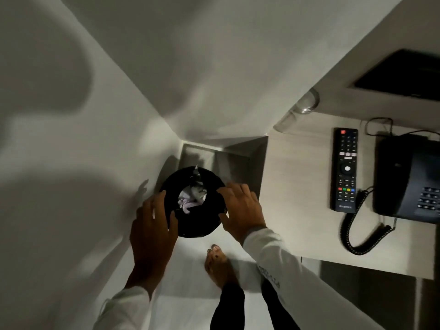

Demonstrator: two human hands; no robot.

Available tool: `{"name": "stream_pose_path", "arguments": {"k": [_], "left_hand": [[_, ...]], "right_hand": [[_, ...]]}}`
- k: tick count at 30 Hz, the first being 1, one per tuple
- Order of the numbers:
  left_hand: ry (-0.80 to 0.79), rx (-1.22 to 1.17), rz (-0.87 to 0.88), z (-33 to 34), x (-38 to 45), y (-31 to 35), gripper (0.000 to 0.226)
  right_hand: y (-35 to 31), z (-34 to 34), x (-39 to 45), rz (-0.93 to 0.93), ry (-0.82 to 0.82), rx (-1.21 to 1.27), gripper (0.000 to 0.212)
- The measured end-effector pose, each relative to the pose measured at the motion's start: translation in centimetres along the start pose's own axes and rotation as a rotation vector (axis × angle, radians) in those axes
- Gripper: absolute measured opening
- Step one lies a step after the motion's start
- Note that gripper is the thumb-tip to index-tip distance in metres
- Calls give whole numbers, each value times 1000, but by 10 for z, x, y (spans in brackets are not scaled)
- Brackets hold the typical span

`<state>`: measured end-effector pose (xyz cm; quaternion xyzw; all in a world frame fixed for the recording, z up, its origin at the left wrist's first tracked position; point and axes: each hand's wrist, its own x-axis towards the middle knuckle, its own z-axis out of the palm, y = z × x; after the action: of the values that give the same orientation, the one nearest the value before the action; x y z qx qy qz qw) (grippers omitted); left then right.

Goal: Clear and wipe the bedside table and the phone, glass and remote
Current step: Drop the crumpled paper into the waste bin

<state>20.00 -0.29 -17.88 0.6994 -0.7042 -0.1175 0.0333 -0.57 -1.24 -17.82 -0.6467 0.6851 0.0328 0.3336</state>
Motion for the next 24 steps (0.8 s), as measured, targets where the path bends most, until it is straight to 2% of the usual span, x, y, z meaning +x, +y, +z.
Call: {"name": "stream_pose_path", "arguments": {"k": [6,8,10,12,13,15,18,21,24], "left_hand": [[87,-64,328,-7,25,72,36],[62,-65,550,-13,42,125,30],[36,-2,864,-19,63,186,28],[-3,189,1124,-27,88,247,31],[-30,329,1195,-30,104,276,33],[-106,637,1215,-34,141,327,36],[-193,1030,1168,-42,177,365,36],[-229,1155,1225,-36,180,368,36],[-228,1303,1253,-26,174,367,34]], "right_hand": [[80,-59,-39,216,397,-4,52],[116,-80,-47,330,483,6,52],[148,-96,-47,467,503,12,57],[168,-105,-41,588,481,61,65],[175,-107,-37,631,461,92,67],[187,-107,-32,682,406,142,68],[194,-100,-26,688,346,206,62],[197,-96,-22,690,365,243,48],[199,-98,-22,700,364,287,45]]}}
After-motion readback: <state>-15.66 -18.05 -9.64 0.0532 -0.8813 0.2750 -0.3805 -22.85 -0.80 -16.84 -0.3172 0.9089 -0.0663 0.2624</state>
